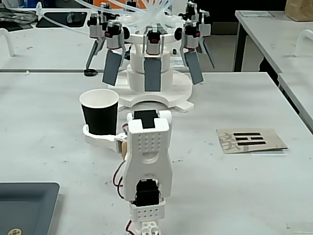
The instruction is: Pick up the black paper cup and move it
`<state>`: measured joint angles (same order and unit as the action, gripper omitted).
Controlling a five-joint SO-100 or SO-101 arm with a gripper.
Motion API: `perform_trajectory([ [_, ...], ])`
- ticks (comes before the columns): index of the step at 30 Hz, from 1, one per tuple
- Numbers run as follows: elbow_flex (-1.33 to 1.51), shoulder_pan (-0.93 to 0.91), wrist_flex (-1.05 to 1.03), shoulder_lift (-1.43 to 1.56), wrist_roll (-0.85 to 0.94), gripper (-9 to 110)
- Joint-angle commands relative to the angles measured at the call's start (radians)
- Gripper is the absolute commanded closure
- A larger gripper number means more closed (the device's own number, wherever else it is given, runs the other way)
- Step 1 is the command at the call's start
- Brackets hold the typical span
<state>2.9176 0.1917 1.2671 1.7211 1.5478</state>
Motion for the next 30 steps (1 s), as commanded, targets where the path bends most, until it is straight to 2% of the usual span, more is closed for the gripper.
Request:
perform_trajectory([
  [1, -0.112, 0.018, 0.008, -0.040, 0.005, 52],
  [22, -0.612, 0.103, 0.017, -0.468, 0.009, 52],
  [30, -0.704, 0.115, 0.017, -0.560, 0.002, 53],
])
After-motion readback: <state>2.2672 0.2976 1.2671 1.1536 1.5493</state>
